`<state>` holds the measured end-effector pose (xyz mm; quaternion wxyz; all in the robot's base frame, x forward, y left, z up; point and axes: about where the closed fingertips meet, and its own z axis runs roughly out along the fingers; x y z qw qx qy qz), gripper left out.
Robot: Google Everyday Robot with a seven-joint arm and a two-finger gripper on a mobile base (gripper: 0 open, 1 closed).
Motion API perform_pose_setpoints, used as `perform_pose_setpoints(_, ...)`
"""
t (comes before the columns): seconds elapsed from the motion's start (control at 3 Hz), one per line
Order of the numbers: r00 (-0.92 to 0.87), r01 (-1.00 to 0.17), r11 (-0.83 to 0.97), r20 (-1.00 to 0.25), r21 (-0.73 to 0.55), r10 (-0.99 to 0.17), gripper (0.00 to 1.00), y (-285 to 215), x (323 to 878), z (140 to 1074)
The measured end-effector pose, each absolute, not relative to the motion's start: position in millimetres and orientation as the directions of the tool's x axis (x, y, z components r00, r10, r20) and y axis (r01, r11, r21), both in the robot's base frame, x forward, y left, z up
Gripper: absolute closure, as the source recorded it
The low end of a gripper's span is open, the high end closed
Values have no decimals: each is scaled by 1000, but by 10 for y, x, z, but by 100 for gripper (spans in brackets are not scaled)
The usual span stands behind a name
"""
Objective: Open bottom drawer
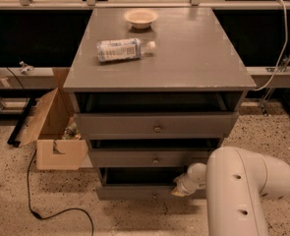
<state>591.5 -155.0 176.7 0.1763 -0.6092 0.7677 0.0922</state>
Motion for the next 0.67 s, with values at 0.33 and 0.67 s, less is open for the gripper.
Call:
perform_pose_setpoints(0.33,-196,-968,241,-383,-73,-903,63,-1550,5915,1767)
perform_pose_setpoints(0.67,-192,-971,232,-377,-65,-906,40,-1561,5831,1750)
